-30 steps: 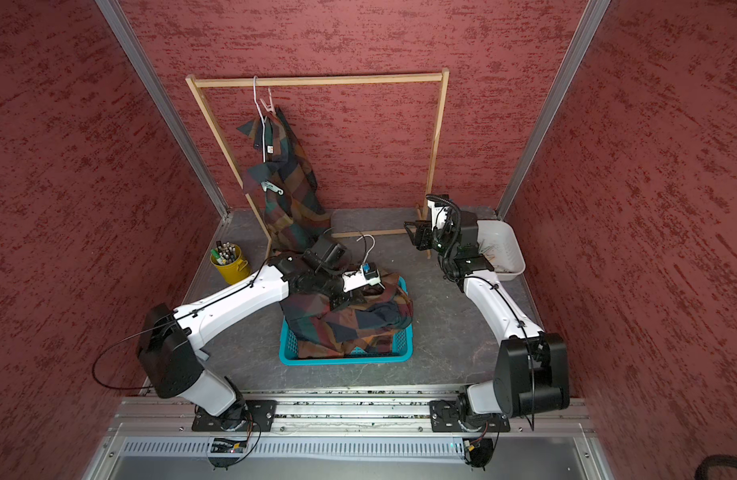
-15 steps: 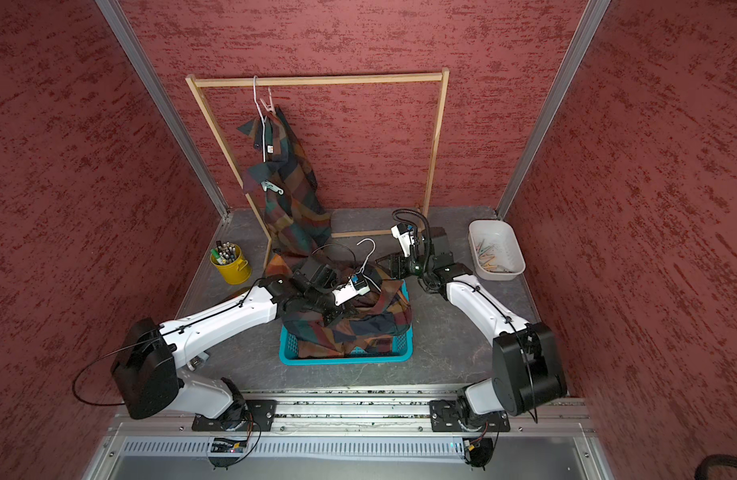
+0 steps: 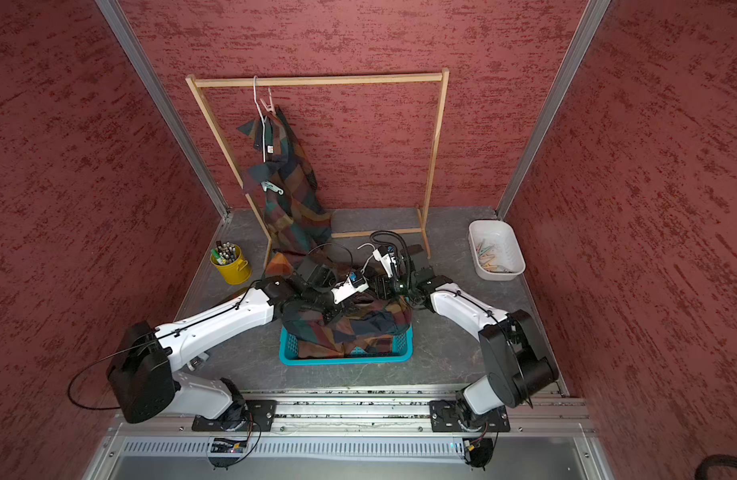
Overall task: Remove the clothespins securing long-sleeve shirts to the hanger
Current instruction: Pick up the hanger from the bin.
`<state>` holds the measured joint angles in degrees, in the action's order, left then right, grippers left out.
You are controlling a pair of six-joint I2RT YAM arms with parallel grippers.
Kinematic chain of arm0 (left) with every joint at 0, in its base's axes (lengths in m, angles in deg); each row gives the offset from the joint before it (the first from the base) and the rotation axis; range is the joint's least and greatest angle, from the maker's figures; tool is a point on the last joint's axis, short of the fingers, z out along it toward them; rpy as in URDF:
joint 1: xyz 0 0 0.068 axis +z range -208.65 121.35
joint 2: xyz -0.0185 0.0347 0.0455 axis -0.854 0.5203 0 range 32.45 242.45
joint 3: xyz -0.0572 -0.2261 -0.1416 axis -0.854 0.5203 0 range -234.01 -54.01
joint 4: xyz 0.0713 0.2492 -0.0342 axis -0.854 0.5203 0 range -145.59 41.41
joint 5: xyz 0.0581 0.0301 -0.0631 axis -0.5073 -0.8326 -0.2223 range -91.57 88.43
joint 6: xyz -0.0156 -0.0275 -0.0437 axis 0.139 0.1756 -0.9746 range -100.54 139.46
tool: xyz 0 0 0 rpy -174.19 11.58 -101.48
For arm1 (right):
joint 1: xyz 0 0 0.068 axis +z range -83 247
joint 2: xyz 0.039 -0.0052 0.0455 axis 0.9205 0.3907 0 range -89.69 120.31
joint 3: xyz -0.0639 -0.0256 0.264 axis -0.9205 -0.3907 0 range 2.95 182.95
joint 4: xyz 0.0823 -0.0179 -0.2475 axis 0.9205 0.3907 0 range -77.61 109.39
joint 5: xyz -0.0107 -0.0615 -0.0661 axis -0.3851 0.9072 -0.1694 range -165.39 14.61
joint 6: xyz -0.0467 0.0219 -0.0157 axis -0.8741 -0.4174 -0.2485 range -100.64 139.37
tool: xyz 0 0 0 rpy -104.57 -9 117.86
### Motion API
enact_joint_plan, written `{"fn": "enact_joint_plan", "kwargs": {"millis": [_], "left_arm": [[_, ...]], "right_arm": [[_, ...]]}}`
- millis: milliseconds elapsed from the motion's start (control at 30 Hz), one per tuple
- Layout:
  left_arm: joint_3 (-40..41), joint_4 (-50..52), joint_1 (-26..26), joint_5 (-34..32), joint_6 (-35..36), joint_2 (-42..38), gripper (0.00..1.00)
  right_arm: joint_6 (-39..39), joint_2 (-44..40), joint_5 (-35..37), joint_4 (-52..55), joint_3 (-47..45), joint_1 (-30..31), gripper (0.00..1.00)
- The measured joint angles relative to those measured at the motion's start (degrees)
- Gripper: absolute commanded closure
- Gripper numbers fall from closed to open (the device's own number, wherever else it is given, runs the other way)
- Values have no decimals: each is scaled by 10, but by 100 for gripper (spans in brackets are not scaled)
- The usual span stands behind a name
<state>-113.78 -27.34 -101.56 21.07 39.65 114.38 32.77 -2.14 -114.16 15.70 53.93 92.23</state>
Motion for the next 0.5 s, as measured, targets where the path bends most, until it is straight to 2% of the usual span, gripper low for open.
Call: {"fn": "enact_joint_plan", "kwargs": {"millis": [200,500], "left_arm": [[5,-5,2,-5,0,-3,100],[7,-9,5,-5,0,-4,100]], "right_arm": [[-6,28,-1,-10,17,6,71],[-8,35,5,-18,19,8,86]]}}
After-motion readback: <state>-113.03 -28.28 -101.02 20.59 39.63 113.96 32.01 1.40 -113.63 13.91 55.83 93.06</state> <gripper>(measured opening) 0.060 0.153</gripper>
